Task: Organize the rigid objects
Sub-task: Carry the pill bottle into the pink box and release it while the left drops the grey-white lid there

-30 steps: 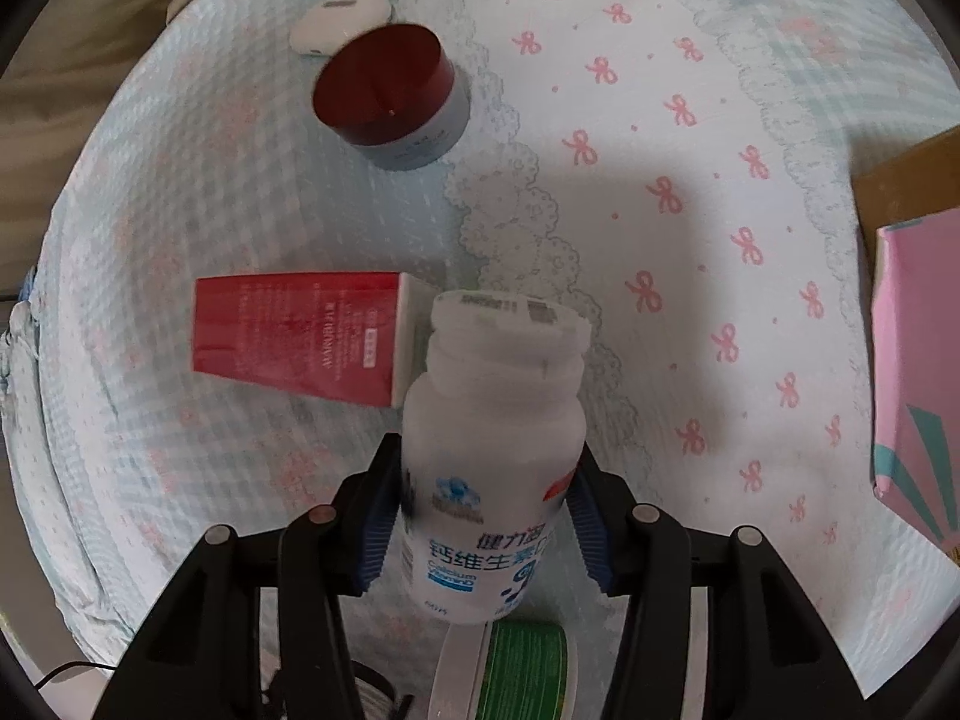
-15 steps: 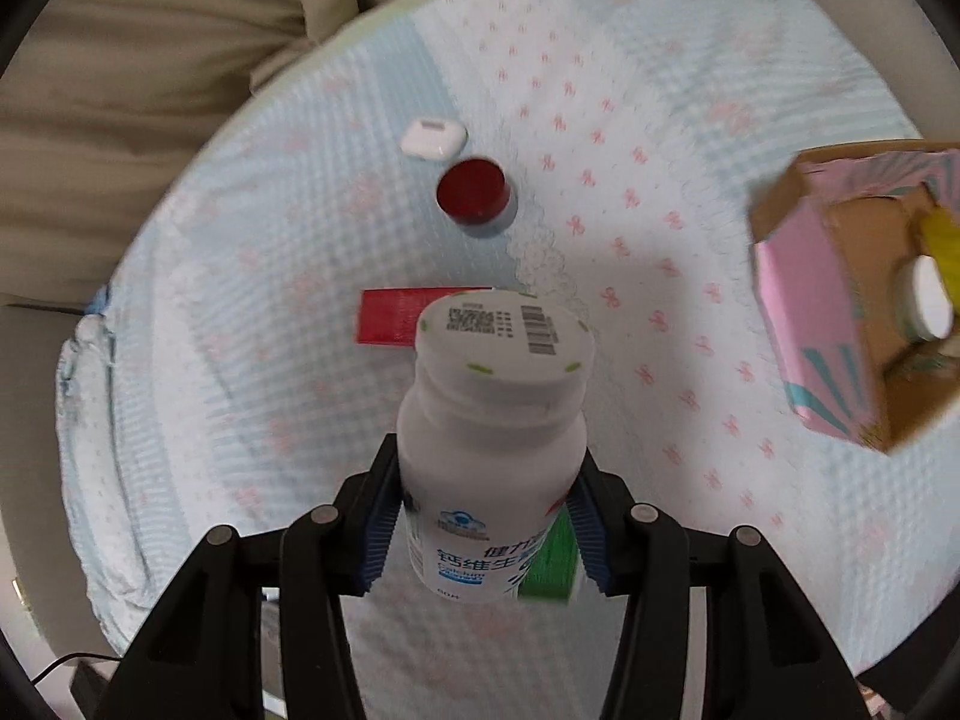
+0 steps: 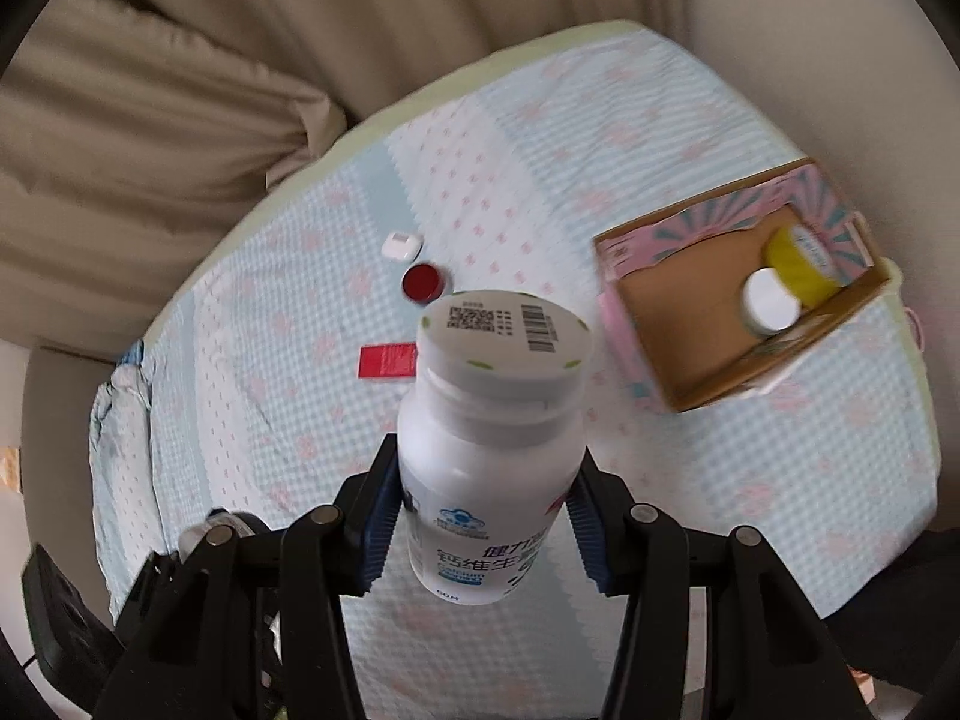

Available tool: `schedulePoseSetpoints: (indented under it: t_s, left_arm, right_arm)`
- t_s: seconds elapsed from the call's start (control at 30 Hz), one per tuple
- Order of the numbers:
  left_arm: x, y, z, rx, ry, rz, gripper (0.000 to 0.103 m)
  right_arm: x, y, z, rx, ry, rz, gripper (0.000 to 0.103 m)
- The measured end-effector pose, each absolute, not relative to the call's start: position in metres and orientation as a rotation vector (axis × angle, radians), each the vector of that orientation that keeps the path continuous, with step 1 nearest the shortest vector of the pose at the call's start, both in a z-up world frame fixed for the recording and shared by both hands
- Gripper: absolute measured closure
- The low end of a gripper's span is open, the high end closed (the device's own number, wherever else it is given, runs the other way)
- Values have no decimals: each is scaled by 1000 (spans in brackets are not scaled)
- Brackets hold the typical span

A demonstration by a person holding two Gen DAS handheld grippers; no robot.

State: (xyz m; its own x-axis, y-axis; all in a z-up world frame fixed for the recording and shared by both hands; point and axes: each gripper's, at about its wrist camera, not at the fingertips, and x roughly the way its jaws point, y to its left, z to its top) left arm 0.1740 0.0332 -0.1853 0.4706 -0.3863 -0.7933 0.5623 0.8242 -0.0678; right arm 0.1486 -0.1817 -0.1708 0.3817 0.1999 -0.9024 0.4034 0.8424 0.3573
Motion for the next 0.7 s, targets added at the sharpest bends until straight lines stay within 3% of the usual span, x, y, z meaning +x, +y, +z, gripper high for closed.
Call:
schedulePoseSetpoints:
  t_s: [0.37, 0.7]
  left_arm:
    - [165, -84, -151, 183, 893, -562, 49]
    - [173, -191, -197, 138, 1006, -483, 49]
  right_arm:
    - [114, -297, -156, 594, 1145, -125, 56]
    - [134, -400, -206, 573, 1236, -45, 56]
